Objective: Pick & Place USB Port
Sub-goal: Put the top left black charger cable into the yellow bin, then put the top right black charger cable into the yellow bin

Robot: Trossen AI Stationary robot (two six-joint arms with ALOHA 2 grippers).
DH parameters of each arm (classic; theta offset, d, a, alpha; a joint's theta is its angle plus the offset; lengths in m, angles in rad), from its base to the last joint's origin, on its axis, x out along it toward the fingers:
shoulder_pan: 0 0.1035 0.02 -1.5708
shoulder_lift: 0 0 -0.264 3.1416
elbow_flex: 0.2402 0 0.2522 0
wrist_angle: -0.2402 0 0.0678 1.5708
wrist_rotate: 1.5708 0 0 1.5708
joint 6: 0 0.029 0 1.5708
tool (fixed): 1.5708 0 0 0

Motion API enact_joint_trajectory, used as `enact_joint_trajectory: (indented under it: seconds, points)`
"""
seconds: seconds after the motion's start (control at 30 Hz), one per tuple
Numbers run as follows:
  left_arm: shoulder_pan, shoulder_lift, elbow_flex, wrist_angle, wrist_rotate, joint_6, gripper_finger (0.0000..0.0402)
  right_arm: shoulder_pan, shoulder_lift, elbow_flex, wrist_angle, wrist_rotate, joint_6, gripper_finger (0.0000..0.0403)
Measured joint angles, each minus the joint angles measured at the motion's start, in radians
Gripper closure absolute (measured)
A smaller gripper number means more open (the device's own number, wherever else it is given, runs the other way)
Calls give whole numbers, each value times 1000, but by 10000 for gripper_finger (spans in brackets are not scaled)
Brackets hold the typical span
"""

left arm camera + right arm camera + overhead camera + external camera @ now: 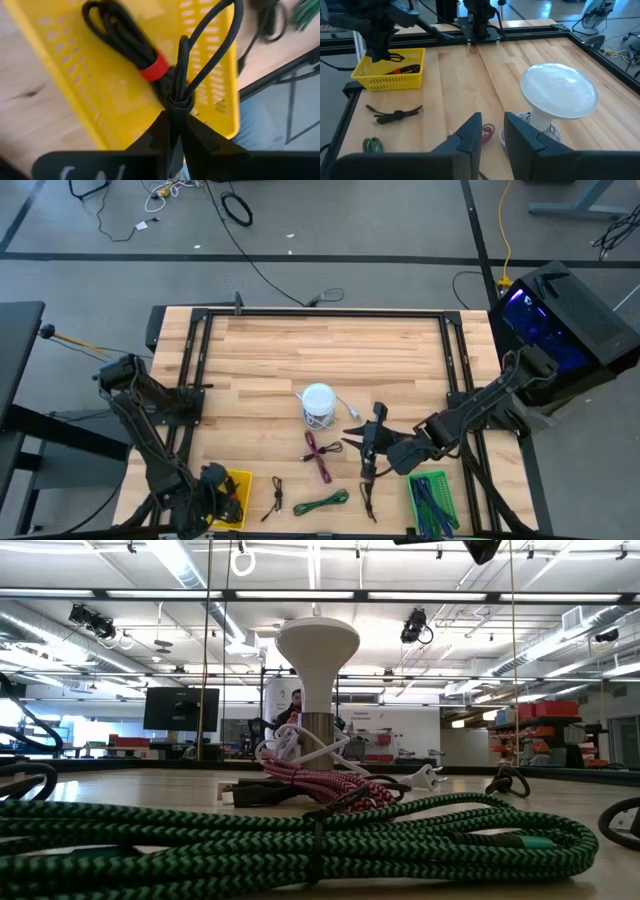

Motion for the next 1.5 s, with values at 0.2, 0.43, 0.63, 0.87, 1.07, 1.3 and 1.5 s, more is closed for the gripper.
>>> enact_joint_trajectory:
  seconds: [0.2,0.43,0.63,0.87,1.07,1.3,1.5]
  points:
    - [0,0,0,-4,0,37,329,2,0,0,0,-4,-3,321]
    - [8,0,0,-61,-9,45,294,2,0,0,1,-3,-4,321]
    - [32,-22,0,-67,-40,168,276,2,0,0,1,-3,-4,321]
    - [154,-70,2,58,-134,595,274,2,0,0,3,-3,-4,321]
    - [343,-69,2,115,-54,1087,274,2,0,0,8,-10,19,321]
    - [512,-68,2,132,-55,1457,274,2,0,0,-87,-244,98,321]
    - [579,-68,2,132,-73,1615,273,4,3,0,-418,-259,325,321]
